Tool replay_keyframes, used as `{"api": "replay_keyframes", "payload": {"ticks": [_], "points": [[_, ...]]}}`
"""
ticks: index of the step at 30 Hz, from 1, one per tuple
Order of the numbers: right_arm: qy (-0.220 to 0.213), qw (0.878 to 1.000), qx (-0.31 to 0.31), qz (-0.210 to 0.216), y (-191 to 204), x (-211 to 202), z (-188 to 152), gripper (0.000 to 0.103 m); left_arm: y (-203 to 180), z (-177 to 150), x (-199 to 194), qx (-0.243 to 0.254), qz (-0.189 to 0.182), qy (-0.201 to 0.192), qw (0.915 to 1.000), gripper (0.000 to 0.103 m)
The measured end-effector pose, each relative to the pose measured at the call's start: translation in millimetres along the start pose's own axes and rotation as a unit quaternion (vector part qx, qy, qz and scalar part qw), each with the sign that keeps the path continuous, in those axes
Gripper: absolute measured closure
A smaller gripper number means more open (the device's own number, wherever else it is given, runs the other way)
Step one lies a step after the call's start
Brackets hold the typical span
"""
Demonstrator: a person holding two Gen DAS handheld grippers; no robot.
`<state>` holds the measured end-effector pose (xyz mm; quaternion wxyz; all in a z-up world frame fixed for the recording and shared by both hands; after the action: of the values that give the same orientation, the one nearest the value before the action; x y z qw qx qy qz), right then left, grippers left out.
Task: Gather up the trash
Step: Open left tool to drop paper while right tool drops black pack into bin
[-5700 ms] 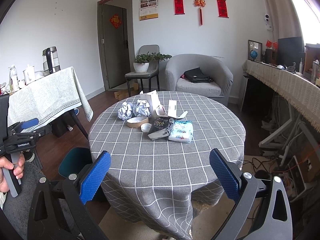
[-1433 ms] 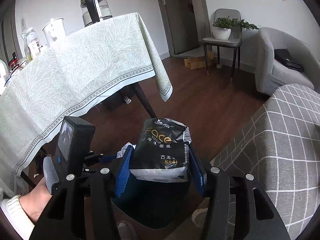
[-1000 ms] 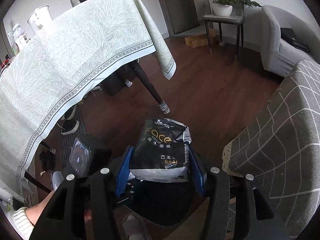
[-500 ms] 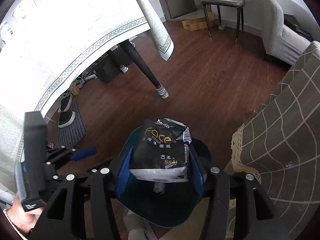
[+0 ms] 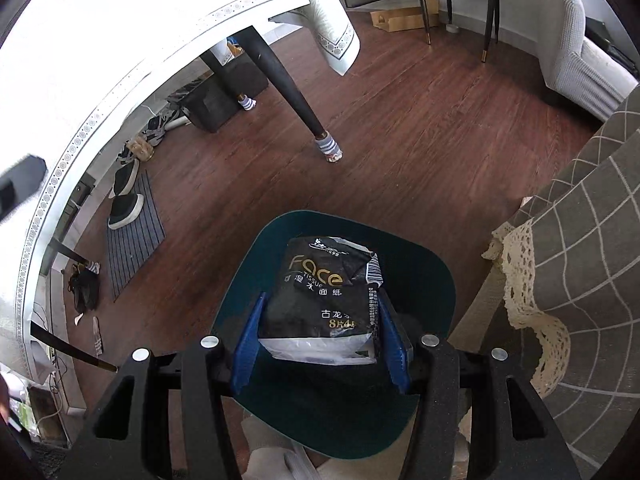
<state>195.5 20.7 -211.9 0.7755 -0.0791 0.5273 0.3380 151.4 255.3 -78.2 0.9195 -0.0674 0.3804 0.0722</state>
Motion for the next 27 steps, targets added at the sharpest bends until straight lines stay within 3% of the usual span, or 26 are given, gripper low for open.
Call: {"api": "replay_keyframes", "payload": {"ticks": [5,9,14,19,27], "points": [[0.031,0.999,-0.025,-0.016,7,17,-12,0.049,-11,27,-37,-0.018,-0.022,-0.052,0.9982,0.066],[0.047,0.998,-0.026,-0.022,6,28,-21,0.049,-27,37,-61,-0.007,-0.048,-0.078,0.9958,0.067],[0.059,0.997,-0.037,-0.04,7,37,-31,0.049,-40,39,-77,0.01,-0.065,-0.092,0.9935,0.068],[0.068,0.994,-0.052,-0.061,4,45,-37,0.042,-36,44,-86,-0.011,-0.093,-0.097,0.9909,0.068],[0.056,0.995,-0.062,-0.054,-2,30,-40,0.035,-46,54,-103,-0.015,-0.112,-0.116,0.9868,0.068]]}}
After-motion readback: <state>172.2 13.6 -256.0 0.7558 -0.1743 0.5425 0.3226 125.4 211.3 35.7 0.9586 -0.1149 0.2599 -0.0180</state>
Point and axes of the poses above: each gripper's, at about its wrist camera, not at the fingertips, and x roughly the way its jaws point, y to its left, z to its top, the point moved 3 cm from there along x, roughly the way its jaws point, and after that the axes turned 2 degrees about -x, right-handed, at the moved point
